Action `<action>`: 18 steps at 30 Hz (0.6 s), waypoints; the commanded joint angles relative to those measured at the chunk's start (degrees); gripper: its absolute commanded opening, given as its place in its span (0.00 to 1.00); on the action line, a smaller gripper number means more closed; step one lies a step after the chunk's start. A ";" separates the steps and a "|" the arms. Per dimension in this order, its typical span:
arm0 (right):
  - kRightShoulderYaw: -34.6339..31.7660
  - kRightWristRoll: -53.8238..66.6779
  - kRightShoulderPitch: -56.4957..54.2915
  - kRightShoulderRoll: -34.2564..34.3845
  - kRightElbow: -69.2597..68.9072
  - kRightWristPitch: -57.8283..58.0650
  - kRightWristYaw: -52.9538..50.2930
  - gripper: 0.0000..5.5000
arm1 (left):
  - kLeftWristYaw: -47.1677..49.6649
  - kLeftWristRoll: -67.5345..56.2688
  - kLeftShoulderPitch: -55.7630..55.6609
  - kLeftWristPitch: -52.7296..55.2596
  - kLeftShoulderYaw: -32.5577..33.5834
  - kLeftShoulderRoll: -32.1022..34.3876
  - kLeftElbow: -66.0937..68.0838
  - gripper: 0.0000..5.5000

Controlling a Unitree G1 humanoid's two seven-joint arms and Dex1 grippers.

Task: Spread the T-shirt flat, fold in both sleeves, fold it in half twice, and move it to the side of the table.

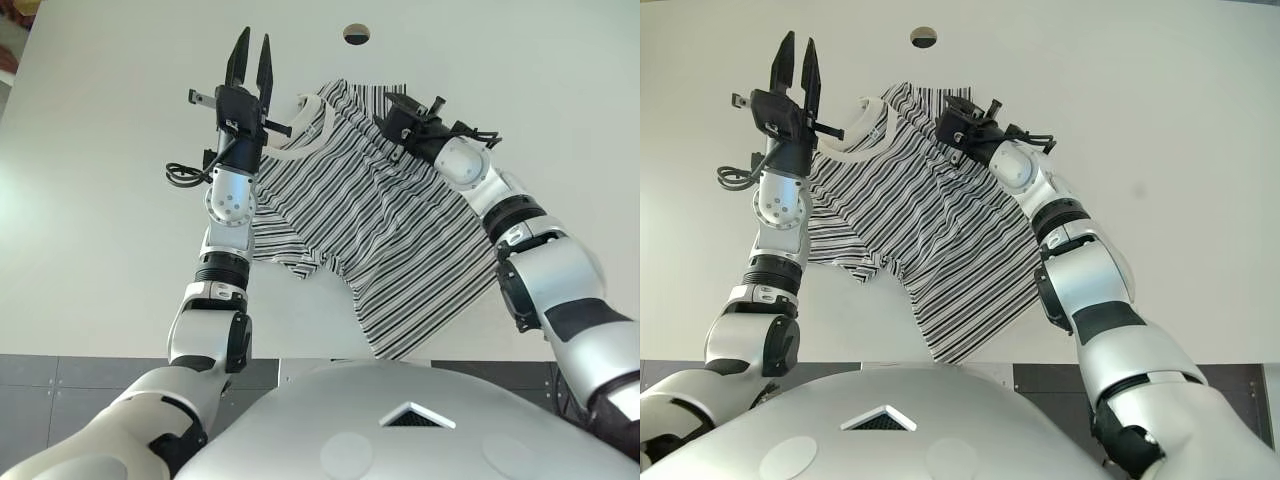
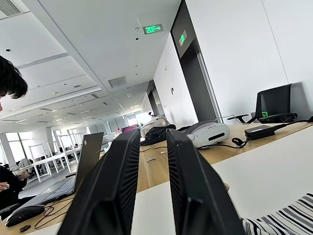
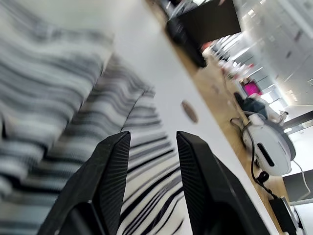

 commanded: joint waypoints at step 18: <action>-7.10 4.14 1.49 -18.73 7.36 21.40 8.07 0.32 | 0.05 0.08 1.12 2.24 -0.97 -0.05 -6.76 0.18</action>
